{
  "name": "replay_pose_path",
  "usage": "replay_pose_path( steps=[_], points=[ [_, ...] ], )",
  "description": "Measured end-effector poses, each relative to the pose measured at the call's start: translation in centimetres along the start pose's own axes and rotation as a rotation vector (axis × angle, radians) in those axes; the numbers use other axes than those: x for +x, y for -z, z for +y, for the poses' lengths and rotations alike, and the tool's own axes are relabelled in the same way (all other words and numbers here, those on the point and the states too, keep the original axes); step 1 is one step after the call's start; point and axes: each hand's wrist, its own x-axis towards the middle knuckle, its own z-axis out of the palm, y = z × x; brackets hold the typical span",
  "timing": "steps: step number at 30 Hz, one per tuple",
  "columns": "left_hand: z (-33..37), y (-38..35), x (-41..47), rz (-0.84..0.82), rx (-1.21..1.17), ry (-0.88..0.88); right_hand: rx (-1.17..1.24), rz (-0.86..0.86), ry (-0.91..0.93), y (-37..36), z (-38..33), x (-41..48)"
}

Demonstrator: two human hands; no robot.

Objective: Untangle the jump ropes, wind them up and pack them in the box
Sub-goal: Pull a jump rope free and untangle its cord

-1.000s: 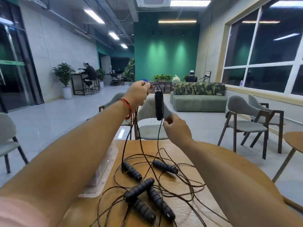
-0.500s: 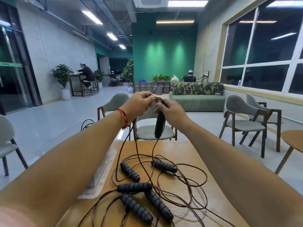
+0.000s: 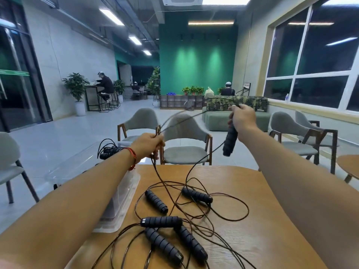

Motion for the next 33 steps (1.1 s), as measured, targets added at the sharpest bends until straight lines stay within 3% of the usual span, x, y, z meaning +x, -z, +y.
replay_pose_path(
  steps=[5,9,18,23,26,29,33],
  points=[
    [4.0,-0.4,2.0,0.185,-0.180,-0.044,-0.341,-0.293,0.024,-1.2,1.7,-2.7],
    [7.0,-0.9,3.0,0.196,-0.089,-0.128,-0.597,-0.462,0.025,-2.7,3.5,-3.7],
    [10.5,-3.2,2.8,0.133,0.086,-0.274,-0.299,-0.938,0.024,-6.2,1.7,-7.0],
    [10.8,-3.8,2.3,0.129,-0.010,-0.299,-0.393,-0.882,0.128,-8.7,1.2,-8.5],
    [10.6,-3.6,1.6,0.215,-0.021,-0.354,-0.350,-0.785,0.165,-8.8,0.7,-8.2],
    [8.8,-3.3,0.6,0.213,-0.123,-0.348,-0.199,-0.619,0.143,-8.2,-0.4,-7.1],
    [3.1,-4.4,0.3,0.042,-0.106,-0.245,0.044,-0.485,0.171,-7.7,-2.5,-5.3]
  ],
)
